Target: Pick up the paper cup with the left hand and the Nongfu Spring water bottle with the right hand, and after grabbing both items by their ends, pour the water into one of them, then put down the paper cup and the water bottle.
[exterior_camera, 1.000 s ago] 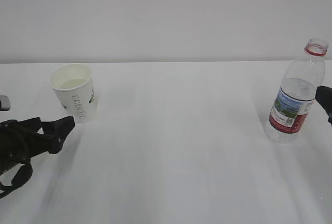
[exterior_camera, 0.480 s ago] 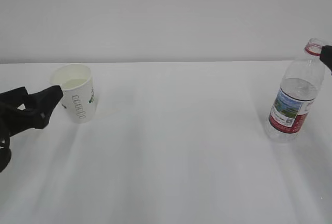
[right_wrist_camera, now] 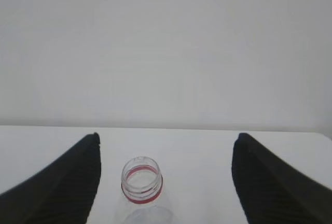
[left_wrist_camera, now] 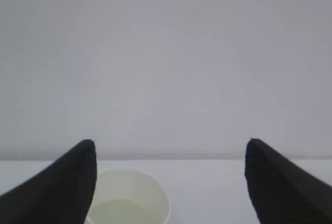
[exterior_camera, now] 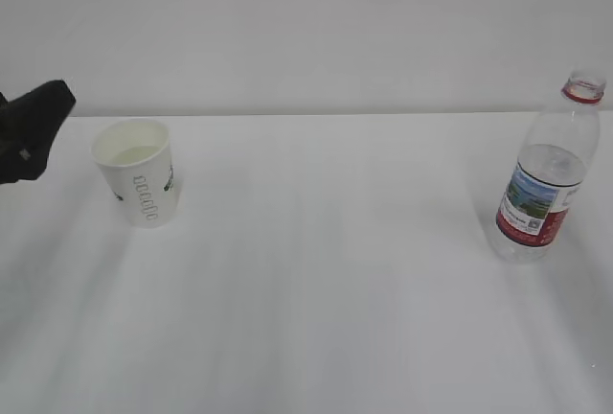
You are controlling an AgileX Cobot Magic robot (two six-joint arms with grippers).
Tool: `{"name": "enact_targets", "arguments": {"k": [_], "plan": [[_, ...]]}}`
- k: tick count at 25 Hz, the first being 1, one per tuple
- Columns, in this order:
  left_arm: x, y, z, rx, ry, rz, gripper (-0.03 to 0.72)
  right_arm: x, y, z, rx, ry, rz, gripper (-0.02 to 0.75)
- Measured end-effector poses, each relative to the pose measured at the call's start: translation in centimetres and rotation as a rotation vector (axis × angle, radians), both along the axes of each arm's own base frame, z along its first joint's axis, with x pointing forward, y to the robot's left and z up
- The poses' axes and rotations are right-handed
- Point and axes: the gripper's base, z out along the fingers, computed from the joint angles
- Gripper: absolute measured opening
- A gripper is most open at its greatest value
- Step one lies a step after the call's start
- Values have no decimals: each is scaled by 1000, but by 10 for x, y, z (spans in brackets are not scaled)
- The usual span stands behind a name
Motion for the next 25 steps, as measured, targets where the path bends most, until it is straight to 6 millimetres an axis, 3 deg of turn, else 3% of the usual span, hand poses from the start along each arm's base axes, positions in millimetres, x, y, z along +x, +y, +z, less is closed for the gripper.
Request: {"name": "enact_targets", "arguments": {"k": [14, 25], "plan": [[-31, 9, 31, 43, 85, 22, 642, -41, -3, 32, 0, -85, -16, 593], [-85, 26, 61, 56, 89, 53, 626, -88, -7, 43, 6, -64, -42, 593]]}}
